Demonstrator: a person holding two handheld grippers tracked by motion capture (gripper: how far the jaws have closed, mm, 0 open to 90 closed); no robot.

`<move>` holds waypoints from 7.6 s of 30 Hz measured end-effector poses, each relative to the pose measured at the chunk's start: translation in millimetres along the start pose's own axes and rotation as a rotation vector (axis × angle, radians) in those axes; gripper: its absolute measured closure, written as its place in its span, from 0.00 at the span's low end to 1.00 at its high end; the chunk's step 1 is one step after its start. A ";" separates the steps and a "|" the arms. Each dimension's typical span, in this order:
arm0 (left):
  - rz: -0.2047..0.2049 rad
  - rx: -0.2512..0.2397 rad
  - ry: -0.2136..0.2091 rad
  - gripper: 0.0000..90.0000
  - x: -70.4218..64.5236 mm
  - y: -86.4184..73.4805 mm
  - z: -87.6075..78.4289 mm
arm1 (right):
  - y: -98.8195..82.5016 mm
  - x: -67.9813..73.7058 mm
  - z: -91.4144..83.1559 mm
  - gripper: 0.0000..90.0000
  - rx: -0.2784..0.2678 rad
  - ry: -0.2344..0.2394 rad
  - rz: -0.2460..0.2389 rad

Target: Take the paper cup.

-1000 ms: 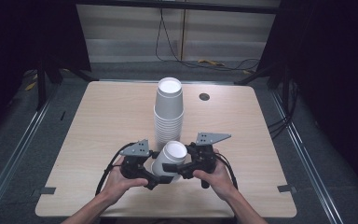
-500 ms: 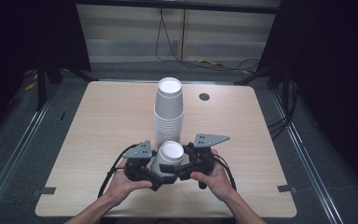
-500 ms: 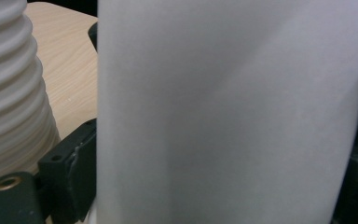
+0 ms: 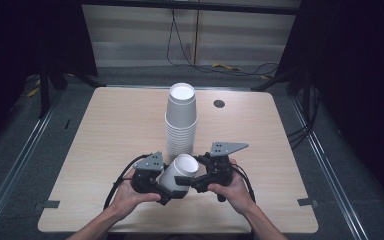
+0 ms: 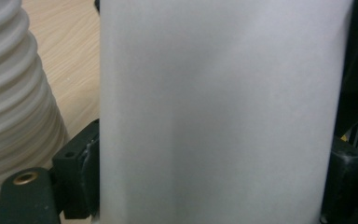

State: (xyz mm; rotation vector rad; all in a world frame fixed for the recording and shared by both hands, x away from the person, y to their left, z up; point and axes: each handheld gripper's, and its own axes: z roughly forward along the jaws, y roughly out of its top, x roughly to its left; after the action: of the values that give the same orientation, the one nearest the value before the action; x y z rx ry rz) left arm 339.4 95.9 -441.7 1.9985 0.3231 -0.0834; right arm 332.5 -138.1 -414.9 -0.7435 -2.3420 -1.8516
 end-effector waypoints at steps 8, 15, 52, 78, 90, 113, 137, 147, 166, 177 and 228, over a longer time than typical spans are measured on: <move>-0.015 0.042 0.024 0.16 6.1 -2.1 -4.1 | 0.5 -1.1 -5.7 0.21 0.017 -0.015 -0.001; -0.014 0.049 0.043 0.16 10.0 -0.1 -9.9 | 0.6 -2.3 -9.7 0.18 0.021 -0.032 0.011; -0.003 0.245 0.060 0.16 17.5 4.7 -16.8 | -13.1 -9.5 -20.3 0.19 0.211 -0.147 -0.089; 0.159 0.509 0.081 0.16 10.9 18.9 10.8 | -8.6 -10.1 -12.6 0.26 0.482 -0.124 -0.218; 0.199 0.570 0.085 0.17 4.5 17.6 22.5 | -5.1 -7.2 -3.0 0.18 0.622 -0.140 -0.266; 0.258 0.648 0.079 0.17 -2.1 16.4 35.6 | -4.2 -8.5 12.4 0.17 0.691 -0.089 -0.305; 0.336 0.550 0.038 0.16 -8.5 14.0 33.3 | -5.7 1.2 20.2 0.26 0.670 -0.028 -0.338; 0.356 0.519 0.023 0.15 -8.8 13.8 28.4 | -6.3 1.1 18.2 0.27 0.674 -0.021 -0.322; 0.409 0.441 0.018 0.16 -9.4 14.1 18.9 | -7.8 -0.5 17.9 0.27 0.669 -0.012 -0.313; 0.413 0.381 0.008 0.16 -9.4 16.5 11.9 | -7.5 -0.6 16.8 0.27 0.663 -0.009 -0.316; 0.113 -0.092 0.014 0.17 7.1 11.0 -35.8 | -16.8 -21.2 -8.4 0.26 0.484 -0.052 -0.232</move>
State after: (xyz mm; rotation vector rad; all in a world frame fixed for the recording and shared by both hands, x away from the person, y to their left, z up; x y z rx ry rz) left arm 346.1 124.8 -417.8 1.9229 0.2182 0.0165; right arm 342.2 -155.5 -434.9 -0.4813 -2.8443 -1.2422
